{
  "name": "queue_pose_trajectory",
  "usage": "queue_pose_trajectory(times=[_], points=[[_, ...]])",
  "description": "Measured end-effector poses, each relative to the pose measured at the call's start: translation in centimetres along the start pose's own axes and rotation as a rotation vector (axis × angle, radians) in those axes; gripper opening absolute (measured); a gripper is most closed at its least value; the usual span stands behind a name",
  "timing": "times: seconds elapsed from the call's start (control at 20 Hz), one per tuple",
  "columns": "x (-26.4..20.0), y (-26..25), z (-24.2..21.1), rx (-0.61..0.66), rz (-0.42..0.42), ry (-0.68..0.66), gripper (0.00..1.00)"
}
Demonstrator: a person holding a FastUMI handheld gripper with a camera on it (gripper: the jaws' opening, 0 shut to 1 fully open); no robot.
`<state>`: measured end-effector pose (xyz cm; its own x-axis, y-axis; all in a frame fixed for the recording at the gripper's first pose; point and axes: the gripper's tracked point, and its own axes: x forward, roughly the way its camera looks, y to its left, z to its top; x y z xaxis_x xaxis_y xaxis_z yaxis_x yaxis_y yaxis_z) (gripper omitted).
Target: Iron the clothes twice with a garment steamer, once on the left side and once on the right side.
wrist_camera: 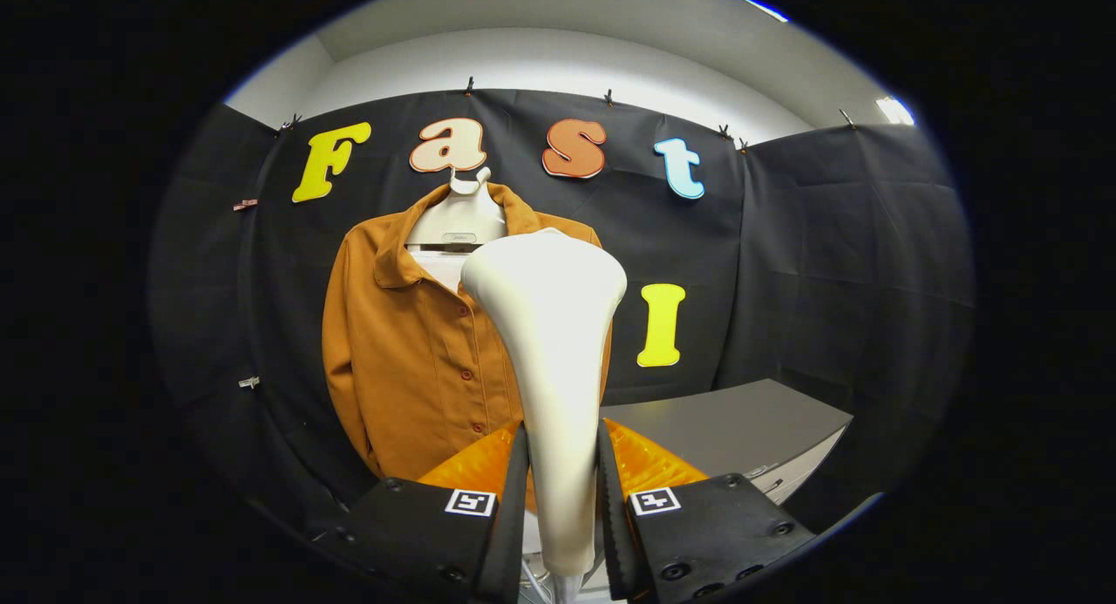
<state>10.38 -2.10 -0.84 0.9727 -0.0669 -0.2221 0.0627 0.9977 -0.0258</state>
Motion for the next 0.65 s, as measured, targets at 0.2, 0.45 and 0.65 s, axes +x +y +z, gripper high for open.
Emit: queue_pose_trajectory(times=[0.2, 0.45, 0.65], points=[[-0.36, -0.23, 0.14, -0.004, -0.004, -0.003, 0.42], [-0.64, -0.45, 0.11, -0.003, -0.005, -0.002, 0.42], [-0.9, -0.37, 0.08, -0.01, -0.004, -0.003, 0.42]])
